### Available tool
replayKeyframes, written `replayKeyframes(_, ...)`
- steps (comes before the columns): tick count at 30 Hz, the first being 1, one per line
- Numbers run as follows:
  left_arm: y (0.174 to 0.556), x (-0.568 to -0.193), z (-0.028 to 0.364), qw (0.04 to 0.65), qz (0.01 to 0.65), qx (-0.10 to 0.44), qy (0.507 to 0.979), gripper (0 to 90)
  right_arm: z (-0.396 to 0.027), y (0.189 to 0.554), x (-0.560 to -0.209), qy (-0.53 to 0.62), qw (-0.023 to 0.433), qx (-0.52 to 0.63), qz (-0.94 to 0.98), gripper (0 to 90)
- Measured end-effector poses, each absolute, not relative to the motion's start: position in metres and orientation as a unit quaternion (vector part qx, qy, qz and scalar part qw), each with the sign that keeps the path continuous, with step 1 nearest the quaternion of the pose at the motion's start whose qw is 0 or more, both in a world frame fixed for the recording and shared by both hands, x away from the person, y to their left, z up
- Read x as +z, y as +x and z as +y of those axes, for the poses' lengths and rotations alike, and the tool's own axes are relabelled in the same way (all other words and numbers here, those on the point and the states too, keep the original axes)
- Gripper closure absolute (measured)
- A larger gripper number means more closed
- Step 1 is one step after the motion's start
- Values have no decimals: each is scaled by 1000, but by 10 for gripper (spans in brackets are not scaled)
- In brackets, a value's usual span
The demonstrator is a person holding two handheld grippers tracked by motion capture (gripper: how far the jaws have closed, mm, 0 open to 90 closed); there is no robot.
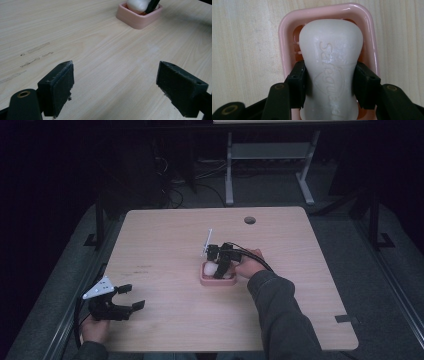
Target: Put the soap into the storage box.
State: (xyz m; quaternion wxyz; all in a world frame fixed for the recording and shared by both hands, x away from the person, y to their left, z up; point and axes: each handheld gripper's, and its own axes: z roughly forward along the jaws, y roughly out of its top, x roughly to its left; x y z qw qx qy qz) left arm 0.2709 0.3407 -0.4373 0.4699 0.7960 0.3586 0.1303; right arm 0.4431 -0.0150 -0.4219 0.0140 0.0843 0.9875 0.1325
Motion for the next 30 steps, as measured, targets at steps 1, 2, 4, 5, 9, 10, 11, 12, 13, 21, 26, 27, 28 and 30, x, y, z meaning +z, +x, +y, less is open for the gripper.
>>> replayKeyframes(1,271,-437,341,469,358,130,796,139,-15,443,-422,84,13,133,987,486)
replayKeyframes(2,271,-437,341,467,358,132,798,139,-15,443,-422,85,13,133,987,485)
replayKeyframes(4,271,-437,341,467,357,132,798,139,-15,443,-422,84,14,133,987,485)
replayKeyframes(5,271,-437,341,467,358,132,798,139,-15,443,-422,85,14,132,987,485)
replayKeyframes(9,271,-437,341,467,358,133,798,139,-15,443,-422,84,13,133,987,484)
replayKeyframes(10,271,-437,341,467,358,133,797,139,-15,443,-422,84,13,133,987,484)
replayKeyframes(11,271,-437,341,467,358,133,797,139,-15,443,-422,85,13,134,987,484)
replayKeyframes(12,271,-437,341,467,359,132,797,139,-15,443,-423,84,13,134,987,483)
replayKeyframes(13,271,-437,341,467,359,132,797,139,-15,442,-423,83,13,133,988,482)
replayKeyframes(21,271,-437,340,468,361,133,796,139,-16,441,-417,85,21,150,985,441)
replayKeyframes(26,270,-437,341,468,363,134,795,139,-20,440,-409,87,28,169,981,437)
replayKeyframes(27,270,-437,342,468,363,135,795,139,-21,440,-408,87,29,171,981,434)
replayKeyframes(28,270,-437,342,468,364,134,794,139,-22,440,-407,89,29,171,981,430)
replayKeyframes(30,269,-437,342,467,364,135,794,139,-24,441,-408,91,27,172,980,420)
